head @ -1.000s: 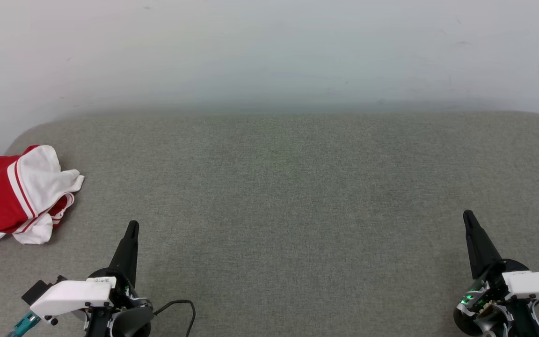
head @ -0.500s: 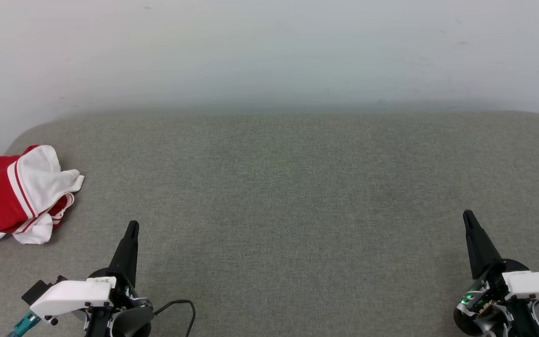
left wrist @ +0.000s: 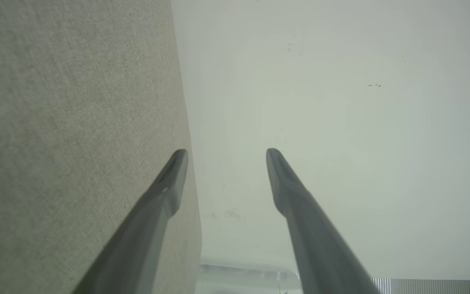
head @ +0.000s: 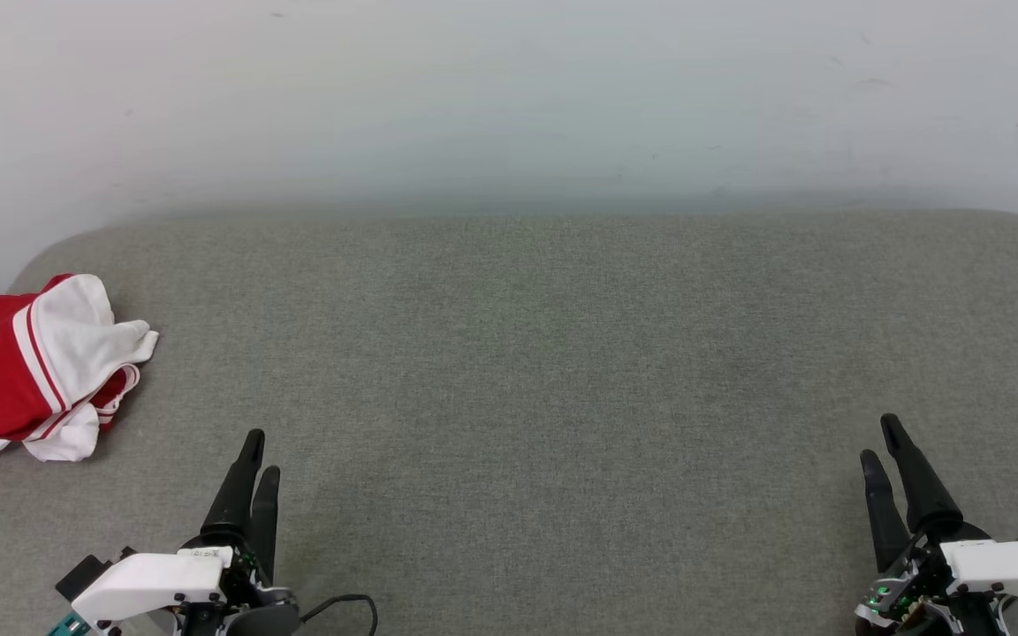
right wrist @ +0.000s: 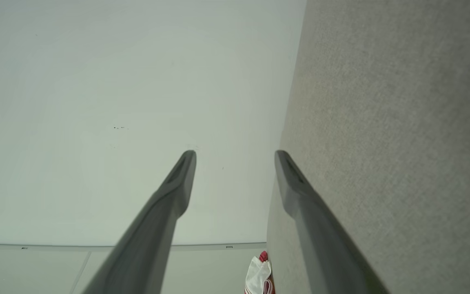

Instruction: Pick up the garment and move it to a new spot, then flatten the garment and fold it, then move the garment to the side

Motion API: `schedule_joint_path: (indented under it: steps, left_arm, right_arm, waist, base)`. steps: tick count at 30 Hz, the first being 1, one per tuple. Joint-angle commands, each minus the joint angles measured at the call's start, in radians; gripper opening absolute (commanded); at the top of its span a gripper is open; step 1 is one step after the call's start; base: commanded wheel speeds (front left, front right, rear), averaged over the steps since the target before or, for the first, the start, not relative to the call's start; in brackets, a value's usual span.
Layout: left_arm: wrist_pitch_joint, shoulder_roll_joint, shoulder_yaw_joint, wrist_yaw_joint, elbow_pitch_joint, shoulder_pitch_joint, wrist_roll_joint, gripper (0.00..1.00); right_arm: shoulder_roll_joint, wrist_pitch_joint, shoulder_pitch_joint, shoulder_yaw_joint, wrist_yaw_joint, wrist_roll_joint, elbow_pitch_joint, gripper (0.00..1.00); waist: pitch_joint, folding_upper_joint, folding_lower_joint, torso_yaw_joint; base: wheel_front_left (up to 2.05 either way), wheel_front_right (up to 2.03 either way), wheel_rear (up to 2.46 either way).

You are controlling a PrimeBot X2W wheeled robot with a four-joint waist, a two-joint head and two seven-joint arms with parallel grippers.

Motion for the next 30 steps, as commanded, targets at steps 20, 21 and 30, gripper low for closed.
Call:
schedule_joint_path:
  steps: [20,21,30]
  left_arm:
    - [-0.102,0.002,-0.080,0.000,-0.132,-0.020,0.178,1.00]
    - [-0.106,0.002,-0.084,0.000,-0.136,-0.019,0.203,1.00]
    - [-0.141,0.002,-0.101,0.000,-0.167,-0.005,0.384,1.00]
  right_arm:
    - [-0.020,-0.101,0.018,0.062,0.000,-0.163,-0.129,1.00]
    - [-0.021,-0.105,0.019,0.065,0.000,-0.183,-0.134,1.00]
    - [-0.021,-0.136,0.034,0.073,0.000,-0.388,-0.168,1.00]
  waist:
    - [-0.002,0.0000,0.0000,0.002]
    - [-0.003,0.0000,0.0000,0.002]
    - [-0.006,0.0000,0.0000,0.000]
  base:
    - [0.00,0.00,0.00]
    - [0.00,0.00,0.00]
    - [0.00,0.00,0.00]
